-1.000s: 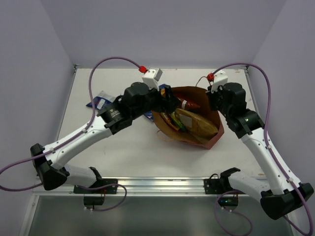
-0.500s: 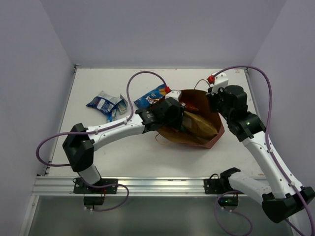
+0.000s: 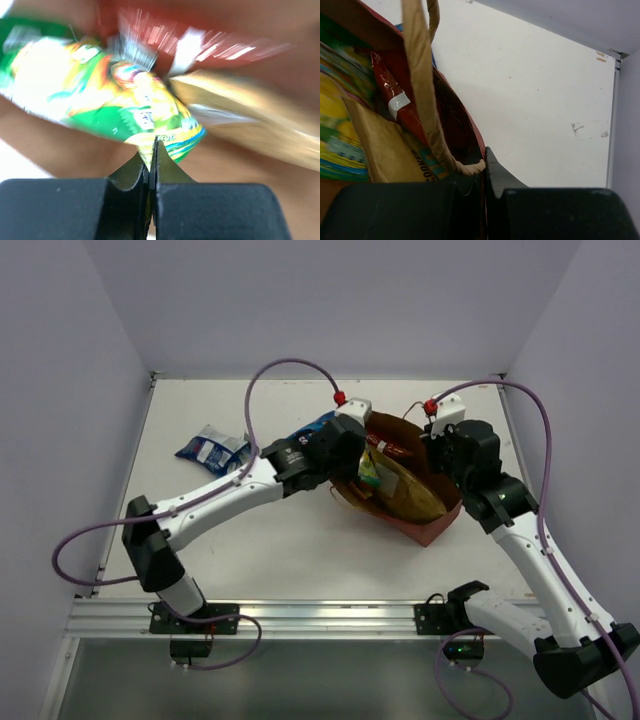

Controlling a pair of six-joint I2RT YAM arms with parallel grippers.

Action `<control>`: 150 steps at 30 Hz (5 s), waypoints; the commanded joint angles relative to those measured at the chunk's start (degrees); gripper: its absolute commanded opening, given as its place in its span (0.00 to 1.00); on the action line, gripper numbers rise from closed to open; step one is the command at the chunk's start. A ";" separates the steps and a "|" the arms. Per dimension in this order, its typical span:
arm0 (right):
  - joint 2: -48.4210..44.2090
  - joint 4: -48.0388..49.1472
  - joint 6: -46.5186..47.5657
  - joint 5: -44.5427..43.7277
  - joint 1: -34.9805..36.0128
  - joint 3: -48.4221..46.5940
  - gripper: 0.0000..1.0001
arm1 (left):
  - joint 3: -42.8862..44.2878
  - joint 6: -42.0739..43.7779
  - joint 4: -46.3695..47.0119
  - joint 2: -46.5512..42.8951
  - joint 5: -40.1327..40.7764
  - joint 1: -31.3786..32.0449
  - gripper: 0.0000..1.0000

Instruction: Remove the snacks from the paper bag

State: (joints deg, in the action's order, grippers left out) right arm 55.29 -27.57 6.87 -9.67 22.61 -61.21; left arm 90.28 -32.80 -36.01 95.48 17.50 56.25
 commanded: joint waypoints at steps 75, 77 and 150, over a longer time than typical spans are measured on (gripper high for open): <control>-0.71 -0.82 4.55 14.15 1.03 -5.67 0.00 | -10.74 69.62 23.00 -2.85 -32.88 -1.76 0.88; -0.62 -0.90 4.38 14.33 1.03 -5.67 0.00 | -10.83 70.23 23.26 -1.71 -31.74 -1.67 0.87; -2.82 -4.07 0.16 7.30 0.59 -2.69 0.00 | -22.61 61.45 28.12 -30.36 -23.17 -1.86 1.00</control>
State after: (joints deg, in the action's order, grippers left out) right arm 53.69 -31.81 6.11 -3.75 23.29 -63.51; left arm 64.27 26.06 1.50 64.64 3.49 51.90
